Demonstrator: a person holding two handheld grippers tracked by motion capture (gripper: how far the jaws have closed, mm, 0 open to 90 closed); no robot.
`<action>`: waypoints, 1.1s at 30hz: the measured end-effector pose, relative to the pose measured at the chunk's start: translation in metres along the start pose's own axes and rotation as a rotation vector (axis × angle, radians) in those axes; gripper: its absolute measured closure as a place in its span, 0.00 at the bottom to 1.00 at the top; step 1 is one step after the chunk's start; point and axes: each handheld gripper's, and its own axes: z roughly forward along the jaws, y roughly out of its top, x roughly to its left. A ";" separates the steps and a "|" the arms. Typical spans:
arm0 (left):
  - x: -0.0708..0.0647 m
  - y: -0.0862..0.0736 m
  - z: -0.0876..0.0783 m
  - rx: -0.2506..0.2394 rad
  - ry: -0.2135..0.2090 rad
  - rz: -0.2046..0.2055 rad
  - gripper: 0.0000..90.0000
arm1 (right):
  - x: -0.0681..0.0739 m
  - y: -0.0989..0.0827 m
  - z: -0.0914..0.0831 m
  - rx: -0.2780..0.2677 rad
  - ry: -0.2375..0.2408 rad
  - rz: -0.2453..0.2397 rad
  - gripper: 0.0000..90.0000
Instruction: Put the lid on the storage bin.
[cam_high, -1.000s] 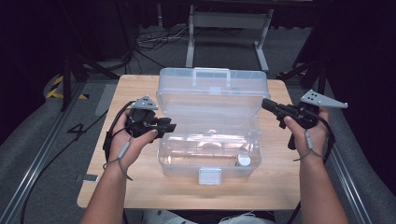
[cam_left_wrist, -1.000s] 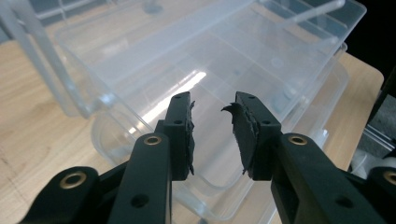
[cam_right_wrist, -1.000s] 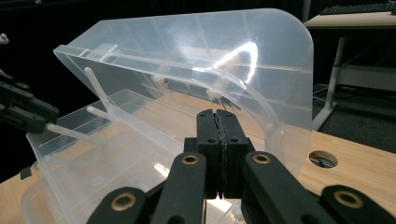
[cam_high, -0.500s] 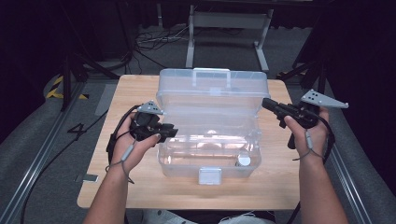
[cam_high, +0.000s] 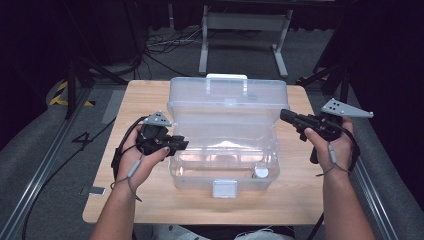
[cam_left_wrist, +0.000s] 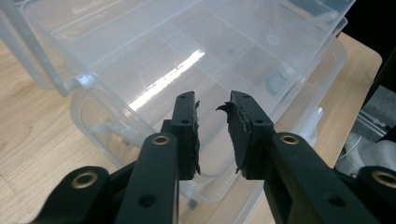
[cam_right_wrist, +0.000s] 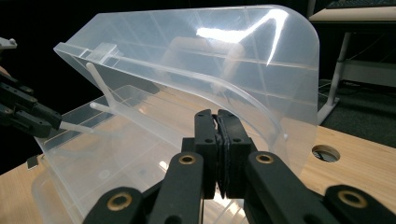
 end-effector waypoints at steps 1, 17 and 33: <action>0.000 0.000 -0.001 -0.009 0.000 -0.002 0.79 | 0.000 0.000 0.000 0.000 0.000 0.000 0.97; 0.007 0.004 -0.013 -0.122 0.025 -0.026 0.76 | 0.007 -0.006 -0.007 0.055 -0.004 -0.011 0.97; 0.011 0.002 -0.026 -0.156 0.016 -0.042 0.90 | 0.019 -0.009 -0.014 0.151 0.015 -0.032 1.00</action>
